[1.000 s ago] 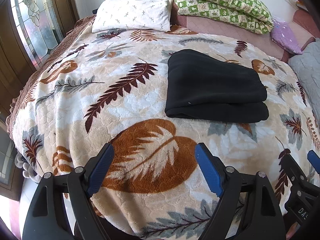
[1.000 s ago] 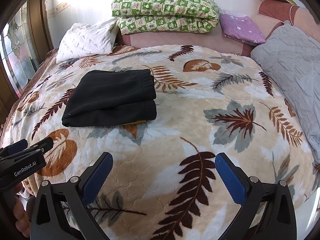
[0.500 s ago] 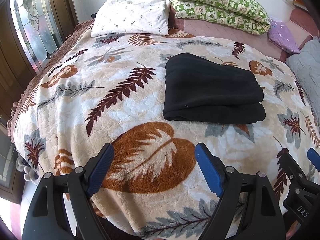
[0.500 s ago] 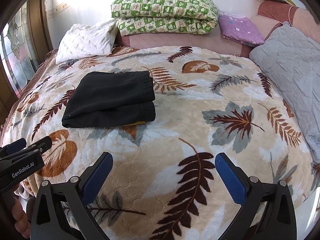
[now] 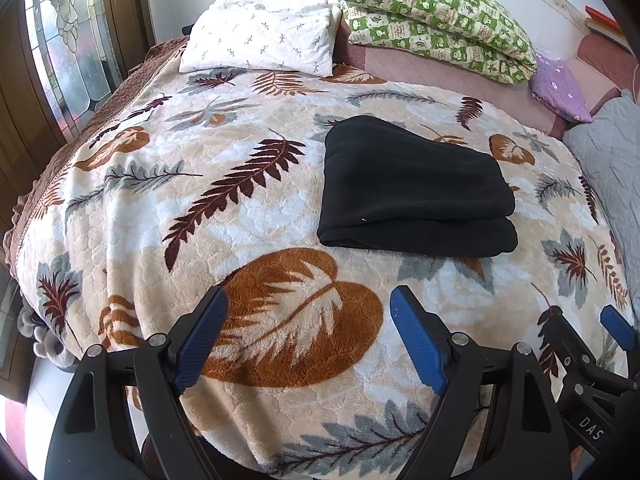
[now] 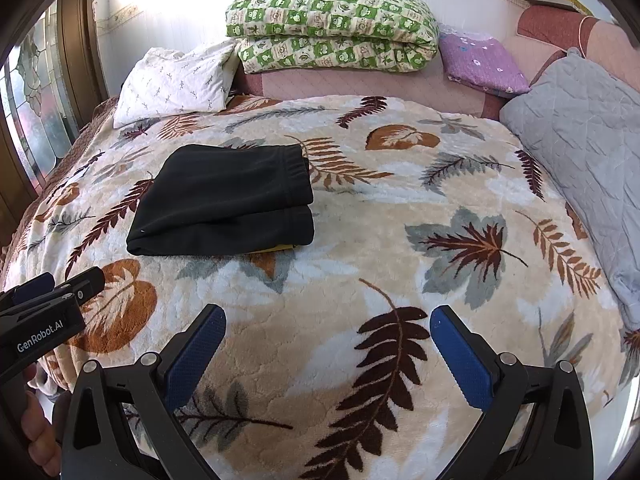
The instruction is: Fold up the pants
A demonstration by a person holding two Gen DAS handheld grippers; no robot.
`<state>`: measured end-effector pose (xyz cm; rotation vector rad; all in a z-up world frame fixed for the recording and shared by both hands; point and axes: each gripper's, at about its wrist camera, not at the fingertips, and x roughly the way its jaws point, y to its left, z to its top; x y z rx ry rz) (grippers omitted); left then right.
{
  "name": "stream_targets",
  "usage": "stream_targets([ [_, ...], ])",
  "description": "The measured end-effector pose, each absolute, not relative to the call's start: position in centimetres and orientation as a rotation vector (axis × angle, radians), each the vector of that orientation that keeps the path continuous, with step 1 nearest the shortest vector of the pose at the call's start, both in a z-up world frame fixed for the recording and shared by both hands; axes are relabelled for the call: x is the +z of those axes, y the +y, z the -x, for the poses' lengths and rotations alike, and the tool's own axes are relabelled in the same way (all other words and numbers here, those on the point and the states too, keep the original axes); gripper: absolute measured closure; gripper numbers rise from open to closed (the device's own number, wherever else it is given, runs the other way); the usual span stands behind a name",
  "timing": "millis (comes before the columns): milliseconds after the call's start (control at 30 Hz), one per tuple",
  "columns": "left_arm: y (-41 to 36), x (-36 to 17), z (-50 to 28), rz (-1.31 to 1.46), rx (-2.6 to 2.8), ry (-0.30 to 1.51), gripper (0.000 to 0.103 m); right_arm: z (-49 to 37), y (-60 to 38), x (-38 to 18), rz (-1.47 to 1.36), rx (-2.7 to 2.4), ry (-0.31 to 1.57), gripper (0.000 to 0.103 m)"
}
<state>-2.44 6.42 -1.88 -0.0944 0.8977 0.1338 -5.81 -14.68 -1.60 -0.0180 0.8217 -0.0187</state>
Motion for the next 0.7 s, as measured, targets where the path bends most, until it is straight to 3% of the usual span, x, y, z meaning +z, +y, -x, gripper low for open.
stream_targets([
  [700,5.2,-2.5,2.8,0.036,0.115,0.922,0.019,6.0,-14.7,-1.5,0.015,-0.018,0.822,0.0],
])
